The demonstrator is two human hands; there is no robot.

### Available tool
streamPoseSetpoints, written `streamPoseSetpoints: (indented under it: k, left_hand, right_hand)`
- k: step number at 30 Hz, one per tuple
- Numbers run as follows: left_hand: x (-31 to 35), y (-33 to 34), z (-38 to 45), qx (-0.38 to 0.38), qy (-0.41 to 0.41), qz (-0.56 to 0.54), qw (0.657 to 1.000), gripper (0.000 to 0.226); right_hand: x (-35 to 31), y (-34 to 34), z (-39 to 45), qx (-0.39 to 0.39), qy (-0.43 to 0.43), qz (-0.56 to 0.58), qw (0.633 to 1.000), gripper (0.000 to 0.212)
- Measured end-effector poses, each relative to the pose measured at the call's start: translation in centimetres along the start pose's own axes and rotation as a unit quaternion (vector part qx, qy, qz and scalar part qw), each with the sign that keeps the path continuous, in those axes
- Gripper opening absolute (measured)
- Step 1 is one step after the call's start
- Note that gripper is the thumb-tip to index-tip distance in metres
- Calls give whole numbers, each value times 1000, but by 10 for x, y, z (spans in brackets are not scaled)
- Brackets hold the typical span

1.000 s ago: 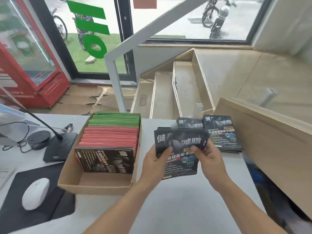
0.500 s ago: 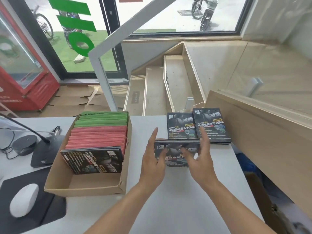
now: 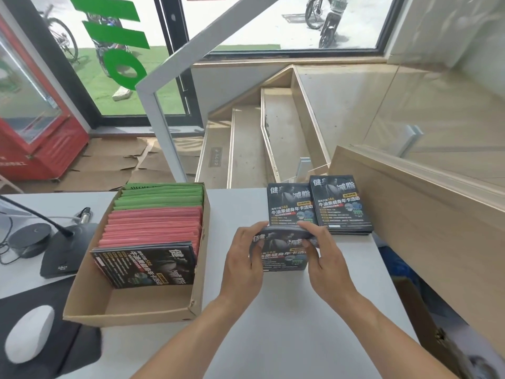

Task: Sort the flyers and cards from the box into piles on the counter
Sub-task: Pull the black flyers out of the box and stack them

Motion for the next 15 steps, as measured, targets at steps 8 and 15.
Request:
streamPoseSetpoints:
  k: [8,15]
  left_hand:
    - [-12,5,7,18,-35,-30,999,40]
    - [-22,7,76,11,-119,-59,991,48]
  right_hand:
    - [9,3,6,5,-33,-18,999,54]
    - [33,11,63,-47,146,134,979,48]
Point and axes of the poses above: each hand's wrist, its own z-axis towards the middle knuckle, its own y-axis out of the palm, x = y × z, the point moved 10 cm from there along z, towards the middle knuckle, and after that the axes turned 2 degrees about -z, right-handed, at the moved point
